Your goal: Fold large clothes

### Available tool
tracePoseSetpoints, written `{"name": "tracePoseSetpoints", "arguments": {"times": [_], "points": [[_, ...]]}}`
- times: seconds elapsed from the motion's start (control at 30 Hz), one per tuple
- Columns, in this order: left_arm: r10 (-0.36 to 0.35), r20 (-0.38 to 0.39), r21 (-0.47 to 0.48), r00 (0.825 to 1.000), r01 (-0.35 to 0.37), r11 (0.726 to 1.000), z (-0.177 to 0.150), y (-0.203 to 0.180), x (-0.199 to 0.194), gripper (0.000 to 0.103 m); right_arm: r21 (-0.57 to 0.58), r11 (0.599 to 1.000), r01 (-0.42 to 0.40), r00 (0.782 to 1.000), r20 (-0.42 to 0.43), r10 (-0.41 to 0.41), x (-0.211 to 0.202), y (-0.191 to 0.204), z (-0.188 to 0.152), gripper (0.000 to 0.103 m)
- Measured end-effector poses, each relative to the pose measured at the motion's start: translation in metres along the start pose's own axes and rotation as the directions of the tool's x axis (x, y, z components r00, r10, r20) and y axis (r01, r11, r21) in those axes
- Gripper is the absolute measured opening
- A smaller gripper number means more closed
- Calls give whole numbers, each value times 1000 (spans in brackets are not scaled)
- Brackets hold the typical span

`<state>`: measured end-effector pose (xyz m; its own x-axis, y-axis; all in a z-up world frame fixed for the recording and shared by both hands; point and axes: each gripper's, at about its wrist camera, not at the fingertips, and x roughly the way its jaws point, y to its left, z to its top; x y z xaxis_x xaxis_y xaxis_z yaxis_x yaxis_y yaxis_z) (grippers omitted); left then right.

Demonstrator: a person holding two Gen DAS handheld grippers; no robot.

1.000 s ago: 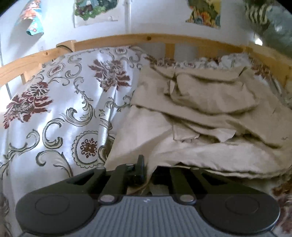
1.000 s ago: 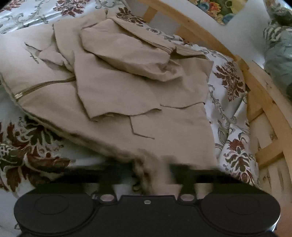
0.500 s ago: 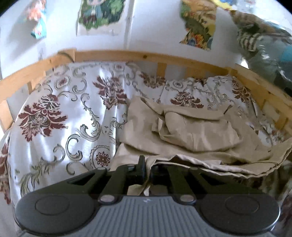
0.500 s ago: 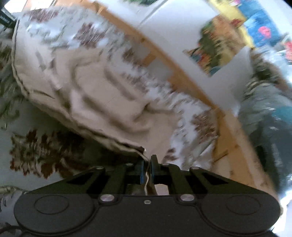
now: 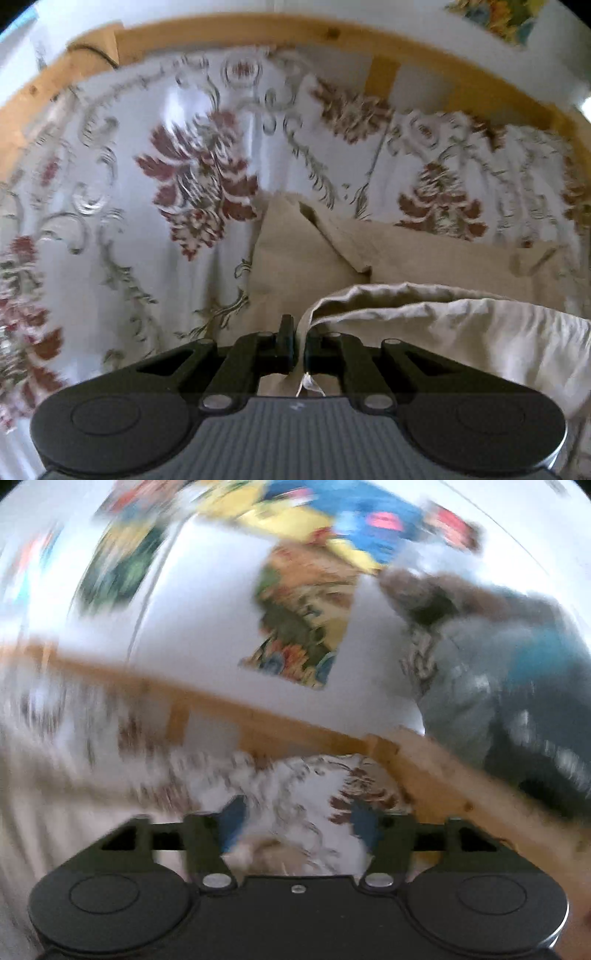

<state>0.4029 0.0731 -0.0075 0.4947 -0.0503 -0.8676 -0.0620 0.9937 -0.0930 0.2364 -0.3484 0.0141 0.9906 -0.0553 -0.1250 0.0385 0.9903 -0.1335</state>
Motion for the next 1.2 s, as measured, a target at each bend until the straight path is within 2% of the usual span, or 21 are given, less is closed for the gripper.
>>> {"name": "tracePoseSetpoints", "arguments": {"times": [0.07, 0.13, 0.23, 0.3, 0.4, 0.47, 0.53, 0.6, 0.63, 0.67, 0.73, 0.8, 0.87, 0.93, 1.0, 1.07, 1.1, 1.2], "points": [[19, -7, 19, 1000, -19, 1000, 1, -1, 26, 5, 80, 997, -6, 999, 32, 4, -8, -10, -8, 91], [44, -31, 7, 999, -43, 999, 0, 2, 47, 5, 93, 995, 35, 998, 43, -39, -20, -15, -28, 98], [43, -78, -35, 996, -45, 998, -1, 14, 69, 5, 77, 991, 111, 993, -39, -108, -17, -27, -58, 99], [21, -83, -54, 996, -25, 998, -1, 20, 76, 5, 79, 992, 95, 989, -121, -85, -1, -35, -72, 94], [35, -72, -53, 997, -39, 998, -6, 16, 82, 5, 141, 983, 117, 973, -216, -84, 27, -41, -93, 80], [58, -44, -40, 997, -59, 997, -12, 10, 79, 5, 178, 968, 179, 949, -292, -122, 47, -40, -111, 76], [52, -16, -11, 999, -52, 999, -18, 7, 71, 7, 176, 956, 234, 910, -387, -151, 66, -38, -128, 69], [27, 7, 3, 1000, -27, 1000, -18, 8, 60, 22, 141, 963, 231, 908, -388, -161, 66, -31, -138, 69], [2, 14, -1, 1000, -2, 1000, -20, 11, 52, 50, 112, 969, 219, 908, -388, -160, 66, -27, -138, 70], [-16, 20, -13, 1000, 16, 1000, -19, 13, 46, 72, 106, 973, 206, 909, -388, -150, 63, -24, -137, 71], [-52, 66, -42, 997, 54, 998, -21, 18, 28, 78, 122, 975, 188, 918, -374, -130, 58, -21, -133, 73], [-102, 120, -24, 987, 105, 994, -25, 21, 11, 87, 129, 976, 173, 923, -366, -116, 56, -20, -130, 77], [-130, 195, 7, 972, 131, 991, -33, 22, -7, 97, 133, 978, 161, 927, -361, -104, 53, -20, -127, 77], [-160, 259, 82, 953, 143, 986, -45, 22, -20, 100, 136, 978, 159, 930, -354, -102, 51, -21, -120, 81], [-132, 301, 180, 944, 79, 980, -64, 18, -26, 99, 152, 974, 167, 931, -349, -105, 50, -23, -117, 88], [-39, 375, 239, 926, -57, 969, -92, 13, -25, 98, 178, 969, 169, 927, -364, -95, 49, -25, -114, 90], [-16, 396, 255, 918, -93, 962, -105, 12, -23, 97, 196, 966, 169, 923, -375, -85, 49, -26, -113, 92], [-42, 404, 248, 914, -66, 966, -131, 16, -19, 96, 264, 947, 182, 907, -416, -59, 45, -33, -112, 92]]}}
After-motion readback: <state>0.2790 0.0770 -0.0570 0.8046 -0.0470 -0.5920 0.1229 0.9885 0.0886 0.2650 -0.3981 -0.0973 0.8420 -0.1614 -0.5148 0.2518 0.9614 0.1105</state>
